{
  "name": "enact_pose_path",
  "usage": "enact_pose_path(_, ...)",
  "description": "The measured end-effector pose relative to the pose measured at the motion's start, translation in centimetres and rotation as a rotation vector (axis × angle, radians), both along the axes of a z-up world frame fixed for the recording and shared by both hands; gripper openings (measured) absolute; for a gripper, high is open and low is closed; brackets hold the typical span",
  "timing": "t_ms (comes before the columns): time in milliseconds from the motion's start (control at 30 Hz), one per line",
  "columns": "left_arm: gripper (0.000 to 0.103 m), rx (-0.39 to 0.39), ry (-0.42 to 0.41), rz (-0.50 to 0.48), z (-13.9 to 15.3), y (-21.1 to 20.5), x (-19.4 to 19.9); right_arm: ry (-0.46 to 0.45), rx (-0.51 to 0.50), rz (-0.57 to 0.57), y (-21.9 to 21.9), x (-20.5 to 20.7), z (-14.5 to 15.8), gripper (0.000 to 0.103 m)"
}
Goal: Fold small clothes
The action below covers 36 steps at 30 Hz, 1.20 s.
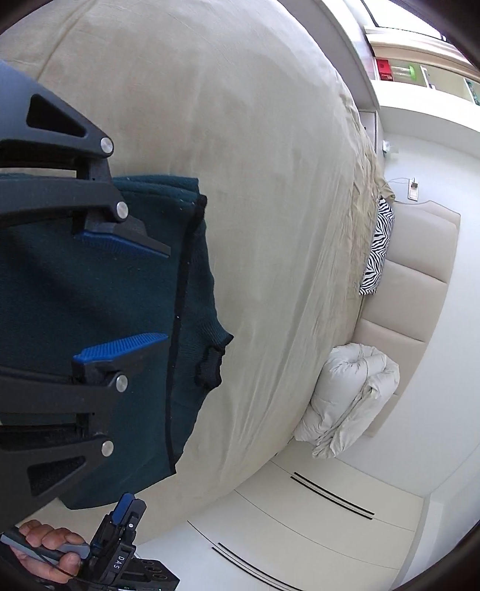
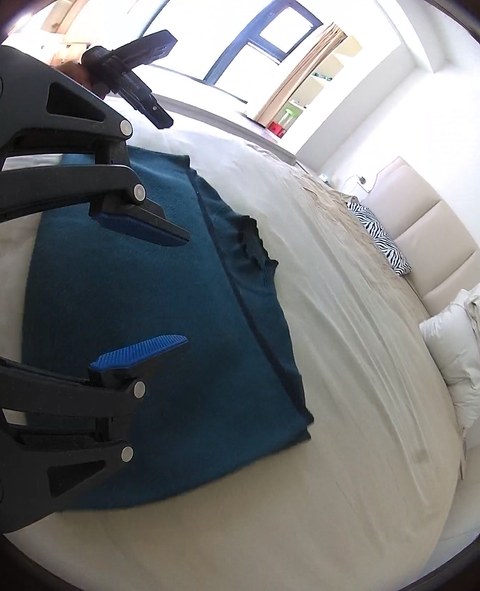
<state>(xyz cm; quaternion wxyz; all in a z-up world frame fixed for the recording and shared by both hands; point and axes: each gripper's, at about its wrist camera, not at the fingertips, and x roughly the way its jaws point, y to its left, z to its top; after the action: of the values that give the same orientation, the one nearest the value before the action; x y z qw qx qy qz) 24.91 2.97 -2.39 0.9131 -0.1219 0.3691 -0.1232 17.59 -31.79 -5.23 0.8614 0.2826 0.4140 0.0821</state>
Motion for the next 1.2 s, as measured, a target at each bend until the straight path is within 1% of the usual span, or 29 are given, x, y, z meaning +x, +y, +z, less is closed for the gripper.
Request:
enact_pose_path(33, 0.044, 0.028, -0.002, -0.018, -0.4, -1.1, 1.3, 0.007, 0.029, 0.029, 1.4, 1.8, -0.5, 0.050)
enact_pose_path(100, 0.044, 0.059, 0.030, -0.028, -1.8, -2.4, 3.6, 0.030, 0.099, 0.076, 3.6, 5.0, -1.9, 0.050)
enact_pose_path(167, 0.044, 0.048, 0.078, -0.030, -3.8, -2.4, 5.2, 0.066, 0.156, 0.118, 5.6, 7.6, -3.5, 0.050)
enact_pose_path(200, 0.044, 0.057, 0.111, -0.014, -5.0, -2.1, 5.9, 0.078, 0.185, 0.137, 6.2, 8.6, -4.4, 0.050)
enact_pose_path(233, 0.043, 0.062, 0.135, 0.009, -6.1, -1.4, 6.3, 0.088, 0.189, 0.133, 6.7, 9.2, -5.2, 0.050)
enact_pose_path(267, 0.040, 0.031, 0.148, 0.019, -7.1, -0.4, 6.5, 0.102, 0.179, 0.126, 6.8, 9.9, -6.0, 0.048)
enact_pose_path(300, 0.032, -0.033, 0.144, 0.020, -7.9, 0.8, 6.3, 0.103, 0.187, 0.120, 6.4, 10.3, -6.7, 0.041)
enact_pose_path(333, 0.024, -0.086, 0.139, 0.023, -8.4, 2.0, 6.0, 0.097, 0.214, 0.105, 5.7, 10.5, -7.4, 0.031)
enact_pose_path(367, 0.017, -0.117, 0.144, 0.030, -8.7, 2.8, 5.8, 0.094, 0.251, 0.084, 4.5, 10.6, -8.1, 0.029)
enact_pose_path(400, 0.014, -0.125, 0.150, 0.035, -8.8, 3.2, 5.5, 0.087, 0.292, 0.062, 3.3, 10.7, -8.6, 0.024)
enact_pose_path(433, 0.013, -0.123, 0.147, 0.033, -8.8, 3.4, 5.2, 0.073, 0.321, 0.035, 1.7, 10.5, -9.0, 0.021)
enact_pose_path(467, 0.013, -0.119, 0.139, 0.030, -8.8, 3.4, 4.9, 0.059, 0.330, -0.004, 0.5, 10.3, -9.2, 0.020)
enact_pose_path(533, 0.013, -0.110, 0.125, 0.030, -8.9, 3.3, 4.5, 0.057, 0.324, -0.107, -2.4, 9.9, -9.8, 0.020)
enact_pose_path(567, 0.013, -0.110, 0.124, 0.032, -8.9, 3.2, 4.6, 0.042, 0.370, -0.132, -3.7, 9.6, -10.1, 0.019)
enact_pose_path(600, 0.013, -0.111, 0.127, 0.034, -9.0, 3.2, 4.7, 0.028, 0.395, -0.157, -4.7, 9.2, -10.3, 0.018)
enact_pose_path(633, 0.013, -0.113, 0.129, 0.034, -9.0, 3.1, 4.8, 0.024, 0.373, -0.188, -5.3, 8.8, -10.0, 0.017)
enact_pose_path(700, 0.013, -0.126, 0.132, 0.036, -9.2, 3.2, 4.8, 0.013, 0.282, -0.255, -6.3, 7.8, -9.0, 0.017)
enact_pose_path(767, 0.013, -0.134, 0.134, 0.036, -9.2, 3.4, 4.8, 0.020, 0.268, -0.331, -7.4, 6.7, -8.5, 0.019)
enact_pose_path(833, 0.013, -0.119, 0.142, 0.041, -9.0, 3.4, 4.6, 0.020, 0.249, -0.365, -7.5, 5.5, -7.5, 0.021)
enact_pose_path(867, 0.016, -0.100, 0.154, 0.046, -8.5, 3.2, 4.3, 0.010, 0.245, -0.345, -6.9, 5.0, -6.7, 0.021)
enact_pose_path(900, 0.020, -0.078, 0.152, 0.052, -7.7, 2.8, 3.5, -0.009, 0.259, -0.302, -5.6, 4.6, -5.9, 0.021)
enact_pose_path(933, 0.033, -0.080, 0.133, 0.041, -6.8, 2.3, 2.5, -0.026, 0.282, -0.244, -4.1, 4.1, -5.2, 0.021)
enact_pose_path(967, 0.042, -0.099, 0.112, 0.021, -6.0, 1.7, 1.2, -0.037, 0.301, -0.165, -2.1, 3.6, -4.5, 0.021)
enact_pose_path(1000, 0.047, -0.113, 0.098, 0.007, -5.3, 1.0, -0.2, -0.045, 0.309, -0.075, 0.3, 3.3, -4.1, 0.021)
enact_pose_path(1033, 0.056, -0.122, 0.089, -0.007, -4.9, 0.2, -1.6, -0.047, 0.310, 0.005, 2.9, 3.0, -3.9, 0.021)
enact_pose_path(1067, 0.061, -0.124, 0.087, -0.021, -4.8, -0.5, -2.9, -0.039, 0.318, 0.069, 5.2, 2.7, -4.2, 0.021)
enact_pose_path(1133, 0.063, -0.102, 0.108, -0.045, -5.3, -2.0, -5.2, 0.006, 0.369, 0.149, 8.7, 2.2, -5.9, 0.021)
enact_pose_path(1167, 0.063, -0.086, 0.126, -0.058, -6.0, -2.7, -6.1, 0.032, 0.391, 0.171, 10.0, 1.9, -7.0, 0.021)
enact_pose_path(1200, 0.063, -0.068, 0.147, -0.072, -6.8, -3.2, -6.8, 0.068, 0.391, 0.183, 10.8, 1.6, -8.4, 0.021)
